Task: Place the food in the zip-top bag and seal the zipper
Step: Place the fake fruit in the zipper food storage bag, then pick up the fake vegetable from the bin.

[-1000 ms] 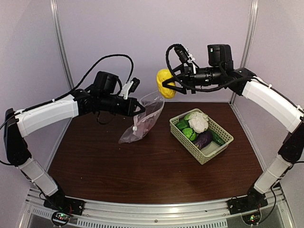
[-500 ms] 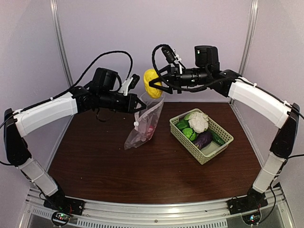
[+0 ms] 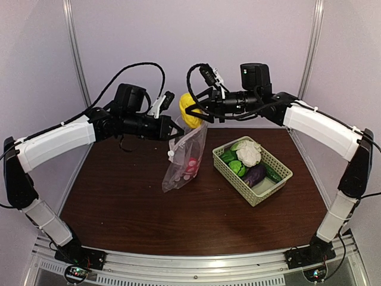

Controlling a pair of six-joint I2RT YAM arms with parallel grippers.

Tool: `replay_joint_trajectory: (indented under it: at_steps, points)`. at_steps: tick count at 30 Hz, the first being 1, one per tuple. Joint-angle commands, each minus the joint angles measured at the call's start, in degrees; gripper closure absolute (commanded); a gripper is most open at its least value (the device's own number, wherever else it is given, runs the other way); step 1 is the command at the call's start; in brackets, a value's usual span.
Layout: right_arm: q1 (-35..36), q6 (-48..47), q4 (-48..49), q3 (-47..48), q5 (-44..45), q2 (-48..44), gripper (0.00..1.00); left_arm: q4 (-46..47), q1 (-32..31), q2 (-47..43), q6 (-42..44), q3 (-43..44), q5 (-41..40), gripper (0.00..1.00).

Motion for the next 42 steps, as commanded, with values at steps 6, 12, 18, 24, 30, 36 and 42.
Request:
replay_joint_trajectory:
  at_steps: [6,12,18,24,30,36,42]
  points:
    - [0.75,-1.35,-1.84,-1.85,7.05,0.70,0.53,3.30,-0.23,-2.91,-0.61,-0.81,-1.31,1.00]
    - [1.39,-2.08,-3.85,-2.07,9.05,0.18,0.42,4.34,-0.21,-5.04,-1.43,-2.01,-5.09,1.00]
    - [1.76,-3.33,-6.27,-1.64,10.45,-0.46,0.24,5.03,-0.15,-7.45,-1.01,-3.26,-8.74,1.00]
    - [1.88,-0.54,-6.14,0.25,6.22,-2.54,0.22,4.18,-0.15,-5.77,0.08,-3.88,-9.27,1.00]
    - [-0.64,-4.94,-12.25,-0.50,7.61,-8.36,0.22,-1.60,-0.14,-3.07,7.20,-1.12,-14.94,1.00]
    - [-7.68,-7.07,-15.30,-10.16,6.02,-14.82,0.20,-5.03,-0.12,-0.33,12.84,0.65,-17.06,1.00]
    - [-14.11,-12.96,-19.44,-21.42,12.25,-20.05,0.20,-4.16,-0.08,-3.85,15.75,-0.88,-16.96,1.00]
